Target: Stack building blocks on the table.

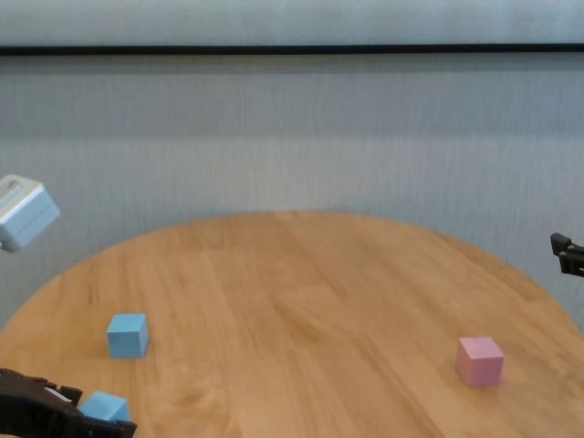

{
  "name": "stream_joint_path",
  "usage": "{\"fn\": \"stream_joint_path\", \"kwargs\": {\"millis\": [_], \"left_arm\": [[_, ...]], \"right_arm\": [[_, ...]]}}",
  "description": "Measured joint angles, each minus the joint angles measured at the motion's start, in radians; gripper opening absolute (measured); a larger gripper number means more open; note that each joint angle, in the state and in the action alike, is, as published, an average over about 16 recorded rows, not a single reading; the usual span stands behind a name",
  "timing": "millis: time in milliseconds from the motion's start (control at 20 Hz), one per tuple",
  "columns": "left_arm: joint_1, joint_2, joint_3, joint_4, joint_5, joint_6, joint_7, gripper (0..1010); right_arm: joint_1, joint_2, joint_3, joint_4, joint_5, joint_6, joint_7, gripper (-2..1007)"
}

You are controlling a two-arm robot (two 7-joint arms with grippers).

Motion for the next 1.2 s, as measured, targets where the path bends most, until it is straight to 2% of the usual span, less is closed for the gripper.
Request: {"fn": "stream_joint_path", "kwargs": {"millis": [750, 950, 1200], "left_arm": [[0.002, 0.005, 0.001, -0.005, 0.001, -0.01, -0.011, 489], [0.001, 0.007, 0.004, -0.009, 0.011, -0.016, -0.021, 427], [-0.013, 0.008, 0.017, -0.015, 0.035, -0.023, -0.043, 397]], "right_arm": [[0.0, 0.0, 0.0, 0.0, 0.0, 0.0, 0.0, 1005], [0.0, 0.0, 0.0, 0.0, 0.0, 0.0, 0.0, 1005], [0.0, 0.0, 0.0, 0.0, 0.0, 0.0, 0.0, 1005]]}}
